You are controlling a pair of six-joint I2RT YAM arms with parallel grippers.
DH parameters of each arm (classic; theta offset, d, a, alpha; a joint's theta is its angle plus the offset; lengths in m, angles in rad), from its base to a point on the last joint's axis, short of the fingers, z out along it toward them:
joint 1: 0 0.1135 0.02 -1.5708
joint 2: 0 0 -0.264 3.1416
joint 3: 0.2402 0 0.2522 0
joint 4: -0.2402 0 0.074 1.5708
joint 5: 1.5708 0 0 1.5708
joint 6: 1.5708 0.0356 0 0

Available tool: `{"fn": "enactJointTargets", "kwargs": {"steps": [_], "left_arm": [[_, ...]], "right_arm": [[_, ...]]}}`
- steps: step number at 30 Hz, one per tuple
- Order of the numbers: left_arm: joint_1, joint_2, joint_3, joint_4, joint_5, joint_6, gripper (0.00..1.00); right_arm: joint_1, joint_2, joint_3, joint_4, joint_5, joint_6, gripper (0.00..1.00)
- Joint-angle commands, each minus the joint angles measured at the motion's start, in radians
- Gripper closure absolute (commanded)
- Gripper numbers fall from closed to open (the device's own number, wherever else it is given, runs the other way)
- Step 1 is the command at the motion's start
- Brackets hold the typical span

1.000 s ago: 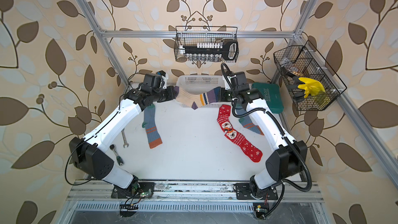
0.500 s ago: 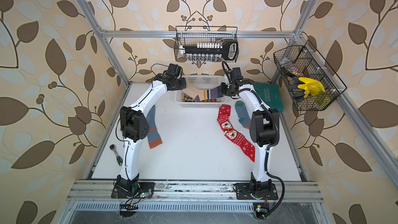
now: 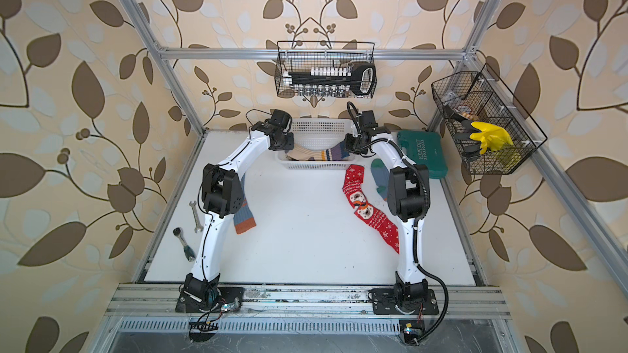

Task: Place the socks together as a pair
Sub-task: Place a pair of socks in the bin, then pick up the sock at the center of the board.

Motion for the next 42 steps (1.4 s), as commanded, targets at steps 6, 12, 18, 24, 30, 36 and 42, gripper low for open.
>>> {"fn": "enactJointTargets", "kwargs": {"steps": [6, 12, 18, 24, 30, 36, 42], "left_arm": [[-0.08, -0.327, -0.27, 0.242, 0.036, 0.08, 0.1], [-0.181, -0.644, -0.576, 0.403, 0.012, 0.066, 0.06], [-0.204, -0.765, -0.897, 0.467, 0.045, -0.083, 0.06], [-0.265, -0.878, -1.326, 0.73, 0.018, -0.14, 0.06], [-0.3, -0.998, -1.47, 0.808, 0.005, -0.095, 0.05], [-0.3, -1.007, -1.495, 0.853, 0.021, -0.089, 0.04], [-0.3, -0.999, -1.491, 0.856, 0.028, -0.088, 0.04]], "right_arm": [[0.044, -0.334, -0.287, 0.234, 0.071, 0.005, 0.62], [0.088, -0.546, -0.495, 0.216, 0.131, -0.038, 0.58], [-0.005, -0.645, -0.724, 0.178, 0.155, -0.022, 0.57], [-0.195, -0.632, -0.873, 0.225, 0.149, -0.01, 0.58], [-0.236, -0.503, -0.799, 0.226, 0.161, -0.019, 0.58], [-0.223, -0.297, -0.59, 0.115, 0.237, -0.046, 0.58], [-0.222, -0.167, -0.503, 0.053, 0.263, -0.044, 0.55]]}}
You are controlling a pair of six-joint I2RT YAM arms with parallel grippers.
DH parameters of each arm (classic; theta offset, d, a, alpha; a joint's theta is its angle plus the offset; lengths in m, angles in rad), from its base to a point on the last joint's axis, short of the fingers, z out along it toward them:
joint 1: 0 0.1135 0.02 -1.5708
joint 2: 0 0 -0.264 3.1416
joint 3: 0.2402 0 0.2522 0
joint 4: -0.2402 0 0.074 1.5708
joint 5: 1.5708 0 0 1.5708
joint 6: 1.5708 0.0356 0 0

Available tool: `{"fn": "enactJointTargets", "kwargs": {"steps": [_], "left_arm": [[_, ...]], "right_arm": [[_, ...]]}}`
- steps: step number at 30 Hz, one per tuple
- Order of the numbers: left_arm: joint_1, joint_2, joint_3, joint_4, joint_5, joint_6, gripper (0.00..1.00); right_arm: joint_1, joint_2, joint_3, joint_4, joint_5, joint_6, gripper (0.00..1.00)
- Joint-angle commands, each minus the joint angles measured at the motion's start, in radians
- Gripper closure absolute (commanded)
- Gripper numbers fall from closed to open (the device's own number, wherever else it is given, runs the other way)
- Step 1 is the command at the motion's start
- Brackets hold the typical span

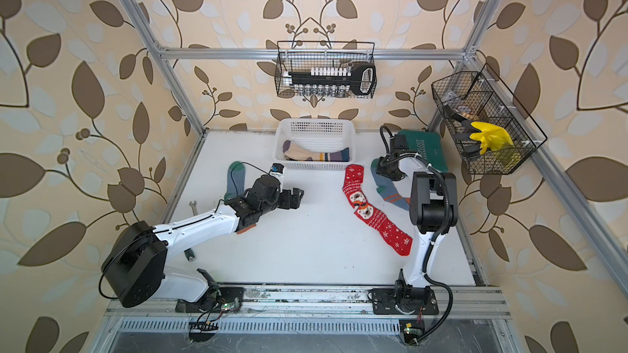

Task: Place the socks together as a pair
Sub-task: Pick up the sock at the center of the board.

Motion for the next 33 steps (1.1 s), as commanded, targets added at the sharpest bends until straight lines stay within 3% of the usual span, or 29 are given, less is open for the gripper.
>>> {"fn": "enactJointTargets", "kwargs": {"steps": [1, 6, 8, 14, 20, 27, 33], "left_arm": [[0.002, -0.007, 0.004, 0.043, 0.004, 0.013, 0.04], [0.001, -0.017, -0.003, 0.05, 0.005, 0.015, 0.04], [0.001, -0.019, -0.006, 0.051, 0.009, 0.015, 0.04], [0.001, -0.043, -0.024, 0.064, 0.005, 0.019, 0.04], [0.0, -0.069, -0.044, 0.077, -0.01, 0.024, 0.05], [0.001, -0.092, -0.054, 0.076, -0.032, 0.023, 0.05], [0.002, -0.13, -0.054, 0.025, -0.105, 0.002, 0.05]], "right_arm": [[-0.001, 0.058, 0.043, -0.092, 0.034, -0.011, 0.54], [-0.002, 0.118, 0.083, -0.139, 0.035, -0.013, 0.54], [-0.002, 0.129, 0.09, -0.146, 0.032, -0.013, 0.62], [0.003, 0.078, 0.057, -0.131, 0.043, -0.014, 1.0], [0.025, -0.158, -0.05, -0.126, 0.057, -0.048, 1.0], [0.1, -0.385, -0.074, -0.258, 0.012, -0.086, 1.0], [0.205, -0.525, -0.051, -0.363, -0.172, -0.104, 1.0]]}}
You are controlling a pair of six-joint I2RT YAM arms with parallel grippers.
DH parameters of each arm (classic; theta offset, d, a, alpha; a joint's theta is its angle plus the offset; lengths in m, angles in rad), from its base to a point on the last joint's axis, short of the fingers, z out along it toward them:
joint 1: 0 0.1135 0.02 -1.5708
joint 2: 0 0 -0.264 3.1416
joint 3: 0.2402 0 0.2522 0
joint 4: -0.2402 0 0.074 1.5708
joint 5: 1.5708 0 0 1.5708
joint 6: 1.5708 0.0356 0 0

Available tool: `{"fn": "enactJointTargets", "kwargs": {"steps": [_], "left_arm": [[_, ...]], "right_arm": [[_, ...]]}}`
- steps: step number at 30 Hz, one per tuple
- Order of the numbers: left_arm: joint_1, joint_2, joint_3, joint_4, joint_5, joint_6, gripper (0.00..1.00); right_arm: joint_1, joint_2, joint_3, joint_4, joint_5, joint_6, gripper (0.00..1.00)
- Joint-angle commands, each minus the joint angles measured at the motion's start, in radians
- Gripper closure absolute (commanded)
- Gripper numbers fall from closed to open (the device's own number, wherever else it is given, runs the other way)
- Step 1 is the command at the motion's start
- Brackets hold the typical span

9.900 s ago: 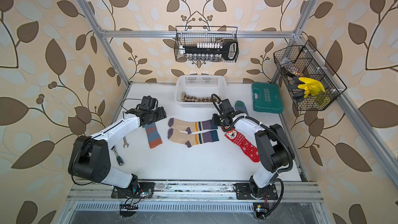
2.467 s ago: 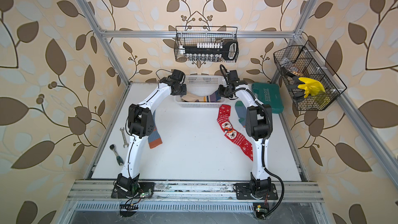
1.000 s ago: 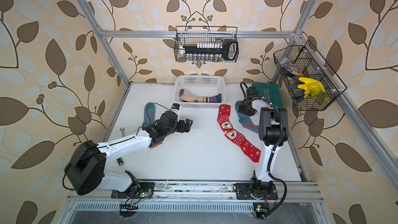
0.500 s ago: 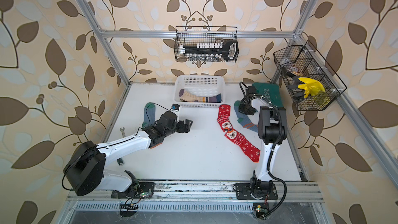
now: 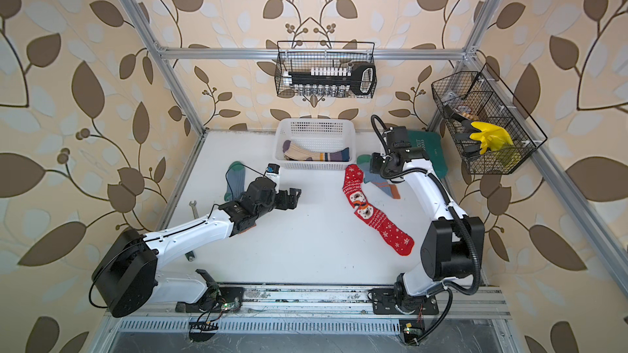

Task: Place the socks together as a pair
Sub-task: Pick up the sock at the center of the board, then flatten out the sock at the center of the board.

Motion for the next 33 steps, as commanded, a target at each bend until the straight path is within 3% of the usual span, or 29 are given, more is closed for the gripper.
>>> {"fn": "enactJointTargets", "kwargs": {"steps": [1, 9, 14, 19, 22, 24, 27, 33], "left_arm": [[0.002, -0.059, -0.004, -0.018, -0.088, -0.013, 0.05], [0.022, -0.132, -0.003, -0.151, -0.201, -0.061, 0.05], [0.081, -0.167, -0.025, -0.236, -0.19, -0.114, 0.05], [0.127, -0.22, -0.06, -0.285, -0.182, -0.133, 0.04], [0.139, -0.236, -0.066, -0.317, -0.195, -0.14, 0.04], [0.149, -0.23, -0.066, -0.335, -0.195, -0.146, 0.04], [0.165, -0.193, -0.056, -0.367, -0.175, -0.152, 0.06], [0.169, -0.072, -0.018, -0.414, -0.092, -0.157, 0.11]], "right_arm": [[0.071, -0.05, 0.024, -0.123, -0.126, -0.036, 1.0], [0.36, -0.034, 0.047, -0.126, -0.244, -0.054, 1.0], [0.506, 0.156, 0.069, -0.042, -0.283, -0.042, 1.0], [0.611, 0.416, 0.237, -0.012, -0.247, -0.053, 1.0], [0.665, 0.536, 0.337, 0.026, -0.228, -0.06, 0.96], [0.686, 0.585, 0.381, 0.039, -0.213, -0.058, 0.89], [0.699, 0.572, 0.365, 0.052, -0.191, -0.059, 0.75], [0.606, 0.279, 0.04, 0.161, -0.114, -0.041, 0.63]]}}
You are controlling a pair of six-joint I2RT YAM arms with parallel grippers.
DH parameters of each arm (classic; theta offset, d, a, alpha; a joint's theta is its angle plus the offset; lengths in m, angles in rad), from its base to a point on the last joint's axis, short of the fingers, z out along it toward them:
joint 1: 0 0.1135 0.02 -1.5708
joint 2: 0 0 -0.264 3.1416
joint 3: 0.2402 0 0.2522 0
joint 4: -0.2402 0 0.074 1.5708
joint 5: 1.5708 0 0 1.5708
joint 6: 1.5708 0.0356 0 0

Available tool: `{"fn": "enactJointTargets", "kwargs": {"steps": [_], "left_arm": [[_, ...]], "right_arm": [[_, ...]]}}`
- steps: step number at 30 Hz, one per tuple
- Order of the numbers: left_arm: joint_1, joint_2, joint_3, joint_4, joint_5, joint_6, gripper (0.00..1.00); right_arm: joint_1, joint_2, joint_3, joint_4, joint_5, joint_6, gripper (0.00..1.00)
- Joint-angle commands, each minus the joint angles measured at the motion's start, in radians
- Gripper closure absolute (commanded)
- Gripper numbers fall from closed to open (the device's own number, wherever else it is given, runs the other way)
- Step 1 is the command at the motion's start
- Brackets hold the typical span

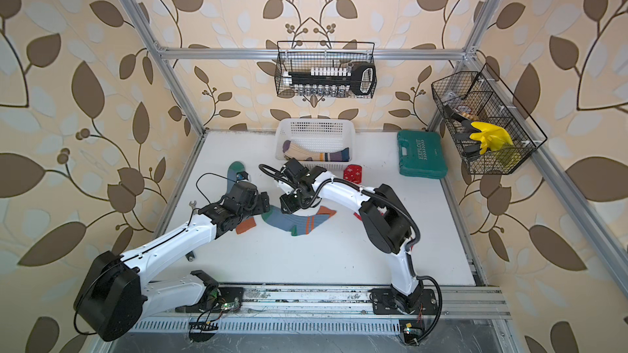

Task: Place the socks together as a pair
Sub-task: Flatten out the sock at the center of the board.

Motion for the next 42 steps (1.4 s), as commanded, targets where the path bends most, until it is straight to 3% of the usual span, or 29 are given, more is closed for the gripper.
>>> {"fn": "enactJointTargets", "kwargs": {"steps": [1, 8, 16, 18, 24, 29, 36, 42], "left_arm": [[0.005, 0.053, 0.04, -0.055, 0.056, -0.019, 0.11], [0.005, 0.09, 0.017, -0.089, 0.096, -0.026, 0.14], [0.005, 0.173, 0.009, -0.069, 0.192, -0.025, 0.17], [0.004, 0.185, 0.016, -0.07, 0.199, -0.024, 0.24], [0.005, 0.203, 0.024, -0.061, 0.182, -0.026, 0.61], [0.005, 0.228, 0.039, -0.051, 0.186, -0.022, 0.76], [0.004, 0.205, 0.056, -0.029, 0.228, -0.017, 0.95], [0.002, 0.17, 0.061, -0.012, 0.272, -0.016, 1.0]], "right_arm": [[-0.107, -0.189, -0.168, 0.059, 0.064, 0.024, 0.63], [-0.365, -0.447, -0.53, 0.193, 0.013, 0.16, 0.59], [-0.333, -0.458, -0.713, 0.264, 0.004, 0.195, 0.54], [-0.314, -0.439, -0.728, 0.286, -0.003, 0.206, 0.54], [-0.23, -0.389, -0.711, 0.34, 0.024, 0.243, 0.52], [-0.186, -0.322, -0.649, 0.35, 0.121, 0.253, 0.51], [-0.12, -0.315, -0.572, 0.239, 0.248, 0.244, 0.97], [0.005, -0.42, -0.444, -0.008, 0.421, 0.24, 1.0]]}}
